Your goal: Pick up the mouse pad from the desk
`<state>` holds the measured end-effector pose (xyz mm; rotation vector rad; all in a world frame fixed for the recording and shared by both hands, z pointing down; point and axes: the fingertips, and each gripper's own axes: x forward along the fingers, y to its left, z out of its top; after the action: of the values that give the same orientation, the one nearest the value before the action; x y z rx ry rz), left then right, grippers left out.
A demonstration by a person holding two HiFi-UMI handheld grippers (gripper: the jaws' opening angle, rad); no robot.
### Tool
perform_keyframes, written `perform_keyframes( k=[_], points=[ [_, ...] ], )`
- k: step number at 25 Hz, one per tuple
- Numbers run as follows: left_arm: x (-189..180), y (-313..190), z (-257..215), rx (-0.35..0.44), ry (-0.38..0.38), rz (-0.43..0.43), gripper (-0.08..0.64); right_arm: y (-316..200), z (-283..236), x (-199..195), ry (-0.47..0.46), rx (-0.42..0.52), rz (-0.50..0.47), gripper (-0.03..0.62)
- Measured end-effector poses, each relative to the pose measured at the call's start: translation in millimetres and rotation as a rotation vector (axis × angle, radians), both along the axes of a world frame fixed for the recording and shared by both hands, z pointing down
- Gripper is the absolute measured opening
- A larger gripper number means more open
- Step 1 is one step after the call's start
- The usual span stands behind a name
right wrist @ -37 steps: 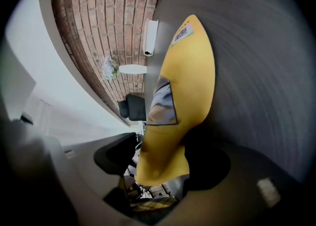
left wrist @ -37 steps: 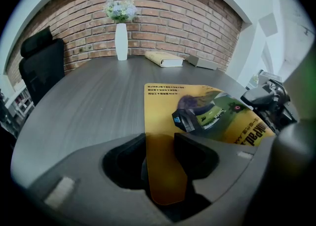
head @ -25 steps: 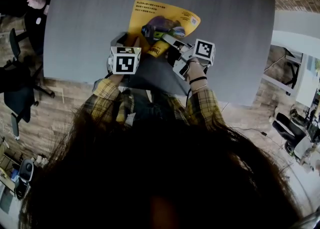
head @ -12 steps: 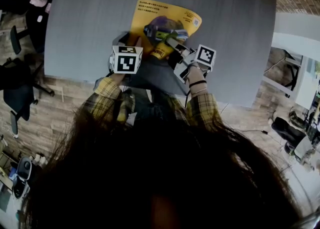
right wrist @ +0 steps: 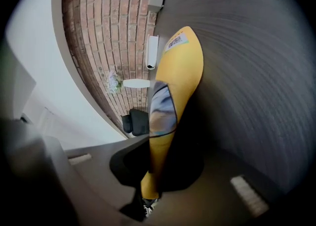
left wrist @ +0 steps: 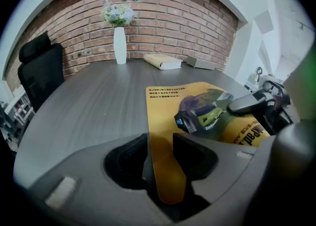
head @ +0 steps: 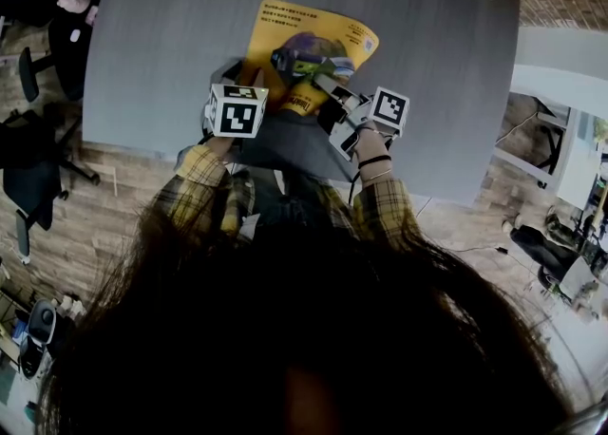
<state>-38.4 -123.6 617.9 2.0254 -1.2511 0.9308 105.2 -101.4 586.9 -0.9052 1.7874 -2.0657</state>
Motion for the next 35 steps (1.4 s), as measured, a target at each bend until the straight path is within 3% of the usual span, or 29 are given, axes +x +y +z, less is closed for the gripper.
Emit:
perform_keyframes(
  k=[9, 19, 29, 35],
  points=[
    [-10, -14, -37, 0.077, 0.050, -0.047, 0.167, -4, -38, -11, -0.002, 0.118, -0.044, 0.023],
    [-2, -16, -82, 0.164, 0.108, -0.044, 0.166, -14, -95, -7, 0.011, 0.266, -0.038, 0.023],
    [16, -22, -145, 0.291, 0.162, -0.015, 0.161, -20, -152, 14, 0.189, 0.452, -0.063, 0.023],
    [28, -22, -182, 0.369, 0.200, 0.012, 0.152, -19, -185, 38, 0.396, 0.559, -0.051, 0.023]
  ],
)
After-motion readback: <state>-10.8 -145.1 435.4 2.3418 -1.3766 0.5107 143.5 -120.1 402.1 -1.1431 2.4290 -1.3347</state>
